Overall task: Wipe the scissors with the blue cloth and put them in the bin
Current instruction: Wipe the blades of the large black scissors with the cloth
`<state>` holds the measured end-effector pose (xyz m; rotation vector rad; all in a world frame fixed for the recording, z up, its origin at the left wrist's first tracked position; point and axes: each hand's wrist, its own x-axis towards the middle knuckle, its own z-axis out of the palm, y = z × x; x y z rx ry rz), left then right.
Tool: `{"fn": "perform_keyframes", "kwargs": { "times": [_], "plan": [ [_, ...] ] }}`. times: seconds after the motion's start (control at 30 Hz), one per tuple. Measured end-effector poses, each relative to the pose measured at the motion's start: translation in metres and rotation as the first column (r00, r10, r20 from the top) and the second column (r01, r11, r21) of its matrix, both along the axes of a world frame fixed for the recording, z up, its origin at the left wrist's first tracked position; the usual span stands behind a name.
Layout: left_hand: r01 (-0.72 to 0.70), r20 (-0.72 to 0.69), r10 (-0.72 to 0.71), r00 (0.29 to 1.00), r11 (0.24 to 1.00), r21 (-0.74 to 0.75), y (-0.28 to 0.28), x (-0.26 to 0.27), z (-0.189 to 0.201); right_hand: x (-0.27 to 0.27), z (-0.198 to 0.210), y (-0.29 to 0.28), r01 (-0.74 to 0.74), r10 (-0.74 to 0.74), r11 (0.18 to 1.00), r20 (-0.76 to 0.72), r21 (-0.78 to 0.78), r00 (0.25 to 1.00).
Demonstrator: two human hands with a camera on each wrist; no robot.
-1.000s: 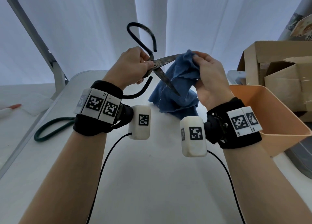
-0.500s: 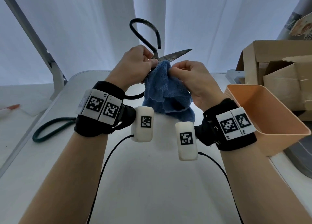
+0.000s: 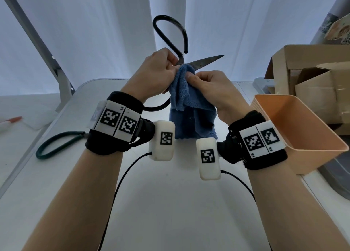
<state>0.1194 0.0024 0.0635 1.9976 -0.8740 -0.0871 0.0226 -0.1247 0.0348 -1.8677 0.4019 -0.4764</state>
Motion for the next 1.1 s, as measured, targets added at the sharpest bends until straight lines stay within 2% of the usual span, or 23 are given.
{"fn": "perform_keyframes", "kwargs": {
  "times": [0.2,0.37,0.5,0.73,0.83,0.93,1.1],
  "plan": [
    [0.022,-0.004,-0.022,1.000,0.999,0.029,0.001,0.002,-0.003,-0.002,0.000,-0.004,-0.089,0.091,0.993,-0.029,0.076,0.995],
    [0.005,-0.034,-0.005,0.999,1.000,0.005,0.001,0.003,-0.003,0.001,-0.004,0.000,-0.043,0.044,0.996,-0.006,0.077,0.999],
    [0.001,-0.048,0.000,0.999,1.000,0.029,0.008,0.005,0.001,0.003,-0.002,0.002,-0.062,0.062,0.993,-0.002,0.100,0.998],
    [-0.149,-0.086,0.147,0.985,0.989,-0.015,0.033,0.023,0.007,-0.004,0.003,-0.007,0.115,-0.130,0.982,0.100,0.148,0.986],
    [-0.206,-0.106,0.200,0.974,0.977,-0.053,0.043,0.030,0.010,-0.003,0.003,-0.009,0.153,-0.176,0.969,0.112,0.194,0.978],
    [-0.204,-0.105,0.198,0.975,0.977,-0.055,0.045,0.030,0.012,0.000,0.001,-0.006,0.143,-0.180,0.954,0.118,0.265,0.977],
    [-0.221,-0.002,0.221,0.975,0.975,-0.014,0.043,0.029,0.012,-0.001,0.000,-0.008,0.182,-0.256,0.913,0.163,0.365,0.953]
  ]
}}
